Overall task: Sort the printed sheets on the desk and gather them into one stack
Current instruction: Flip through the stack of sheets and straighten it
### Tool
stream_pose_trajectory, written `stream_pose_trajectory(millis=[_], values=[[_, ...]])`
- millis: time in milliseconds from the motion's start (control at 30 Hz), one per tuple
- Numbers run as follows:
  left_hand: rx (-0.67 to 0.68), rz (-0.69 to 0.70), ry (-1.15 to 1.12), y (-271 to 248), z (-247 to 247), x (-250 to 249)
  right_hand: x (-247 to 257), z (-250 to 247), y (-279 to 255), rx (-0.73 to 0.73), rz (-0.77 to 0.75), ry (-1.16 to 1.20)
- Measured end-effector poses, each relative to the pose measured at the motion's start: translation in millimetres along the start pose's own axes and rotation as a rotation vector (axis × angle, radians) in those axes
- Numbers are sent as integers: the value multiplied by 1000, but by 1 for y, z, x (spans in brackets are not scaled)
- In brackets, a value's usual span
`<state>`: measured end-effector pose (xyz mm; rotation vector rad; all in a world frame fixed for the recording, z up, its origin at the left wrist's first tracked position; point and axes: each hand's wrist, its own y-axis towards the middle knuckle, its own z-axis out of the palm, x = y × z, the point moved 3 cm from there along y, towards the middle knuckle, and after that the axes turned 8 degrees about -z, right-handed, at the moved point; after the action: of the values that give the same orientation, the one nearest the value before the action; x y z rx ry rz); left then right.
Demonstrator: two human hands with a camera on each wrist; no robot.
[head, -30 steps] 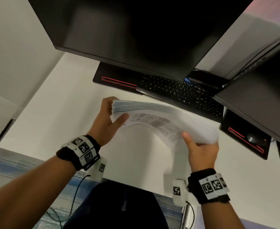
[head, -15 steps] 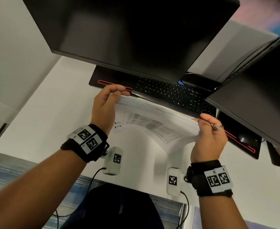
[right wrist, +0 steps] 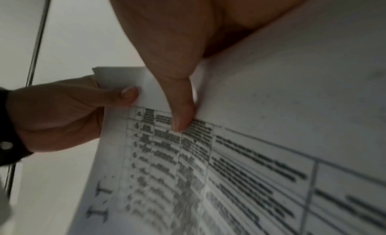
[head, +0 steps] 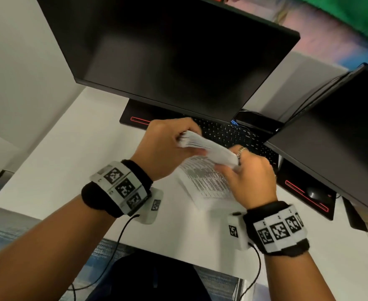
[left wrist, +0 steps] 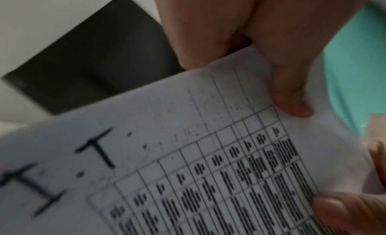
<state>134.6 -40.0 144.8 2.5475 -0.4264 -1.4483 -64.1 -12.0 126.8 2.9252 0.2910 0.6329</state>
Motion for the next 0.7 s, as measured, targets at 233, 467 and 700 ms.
stream_pose_trajectory(millis=[233,467,700], values=[[-513,-162,-66,-13,-28,30,-31,-8,-21,-325,268,859],[72,-494,-597,-4,4,56,-26,13,-14,-364,272,1037],[-96,-456,-246,-48,36,61,-29,61,-49,-485,445,953]])
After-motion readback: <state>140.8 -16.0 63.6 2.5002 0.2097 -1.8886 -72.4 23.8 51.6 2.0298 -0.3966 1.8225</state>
